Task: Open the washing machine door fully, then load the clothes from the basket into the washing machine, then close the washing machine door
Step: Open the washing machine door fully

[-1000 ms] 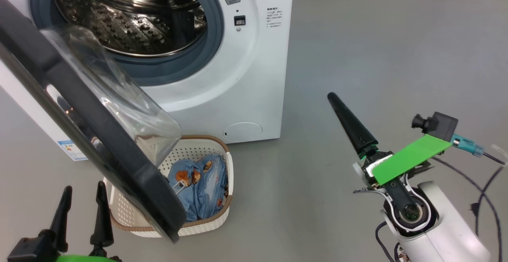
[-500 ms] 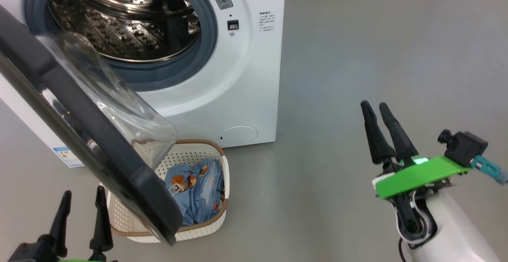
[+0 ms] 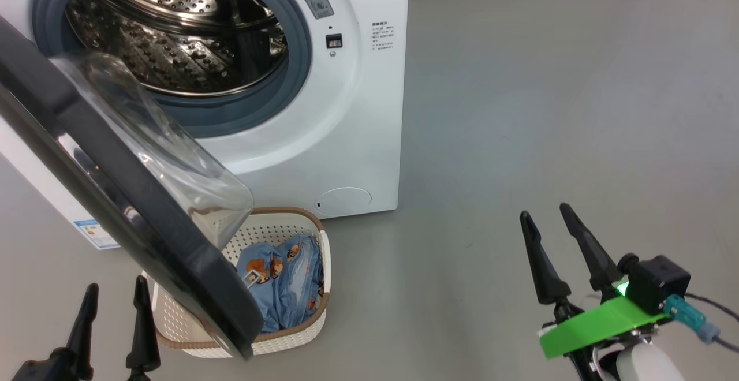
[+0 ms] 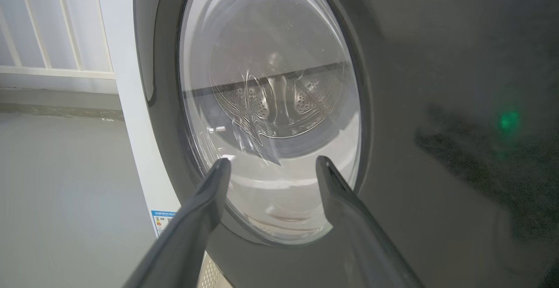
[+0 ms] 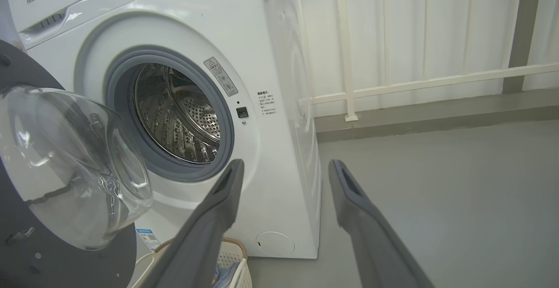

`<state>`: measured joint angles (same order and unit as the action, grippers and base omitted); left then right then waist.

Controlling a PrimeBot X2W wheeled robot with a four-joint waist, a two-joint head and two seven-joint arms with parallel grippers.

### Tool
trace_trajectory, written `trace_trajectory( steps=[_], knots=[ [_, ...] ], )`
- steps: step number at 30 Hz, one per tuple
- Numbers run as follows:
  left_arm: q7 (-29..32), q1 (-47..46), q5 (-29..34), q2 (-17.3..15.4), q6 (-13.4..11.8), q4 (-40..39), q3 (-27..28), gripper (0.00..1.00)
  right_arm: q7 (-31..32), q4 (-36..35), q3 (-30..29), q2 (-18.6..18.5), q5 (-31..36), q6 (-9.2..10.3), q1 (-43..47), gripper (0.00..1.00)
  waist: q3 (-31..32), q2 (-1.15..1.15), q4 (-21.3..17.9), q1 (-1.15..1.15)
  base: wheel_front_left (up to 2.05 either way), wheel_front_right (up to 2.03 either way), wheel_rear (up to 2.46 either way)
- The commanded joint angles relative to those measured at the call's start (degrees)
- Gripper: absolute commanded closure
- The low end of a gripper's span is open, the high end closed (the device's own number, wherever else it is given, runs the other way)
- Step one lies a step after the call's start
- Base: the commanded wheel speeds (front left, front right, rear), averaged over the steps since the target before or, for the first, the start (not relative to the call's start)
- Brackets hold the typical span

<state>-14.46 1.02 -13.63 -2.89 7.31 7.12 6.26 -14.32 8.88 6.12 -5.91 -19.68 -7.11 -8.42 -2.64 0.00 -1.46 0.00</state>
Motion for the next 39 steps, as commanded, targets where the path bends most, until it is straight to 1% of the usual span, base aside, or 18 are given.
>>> trace_trajectory(
  steps=[1, 7, 8, 15, 23, 39],
  knots=[
    [-0.54, -0.37, 0.76, -0.41, 0.18, -1.9, 2.15, 0.0, -0.67, -2.31, 0.43, 0.62, 2.32, -0.37, 0.32, 0.0, -0.03, 0.0, 0.01, 0.0, 0.0, 0.0, 0.0],
    [-0.54, 0.17, 1.21, -0.25, 0.18, -1.96, 1.84, 0.0, -0.67, -4.03, -1.3, 2.28, 9.56, -0.37, 2.95, 0.0, -0.01, 0.0, 0.27, 0.0, 0.0, 0.0, 0.0],
    [-0.54, 0.17, 1.21, -0.25, 0.18, -1.96, 1.84, 0.0, -0.67, -4.03, -1.3, 2.28, 9.56, -0.37, 2.95, 0.0, -0.01, 0.0, 0.27, 0.0, 0.0, 0.0, 0.0],
    [-0.54, 0.16, 1.73, -0.14, 0.18, -1.93, 1.56, 0.0, -0.67, -3.59, -3.02, 2.89, 15.14, -0.37, 4.44, 0.0, 0.1, 0.0, 0.85, 0.0, 0.0, 0.0, 0.0],
    [-0.54, 0.38, 1.82, -0.08, 0.18, -1.92, 1.39, 0.0, -0.67, -1.96, -3.62, 3.0, 17.06, -0.37, 5.03, 0.0, 0.07, 0.0, 1.1, 0.0, 0.0, 0.0, 0.0],
    [-0.54, 0.75, 2.24, 0.0, 0.18, -1.44, 1.48, 0.0, -0.68, 0.48, -3.71, 3.02, 16.88, -0.37, 5.33, 0.0, 0.95, 0.0, 1.35, 0.0, 0.0, 0.0, 0.0]
  ],
)
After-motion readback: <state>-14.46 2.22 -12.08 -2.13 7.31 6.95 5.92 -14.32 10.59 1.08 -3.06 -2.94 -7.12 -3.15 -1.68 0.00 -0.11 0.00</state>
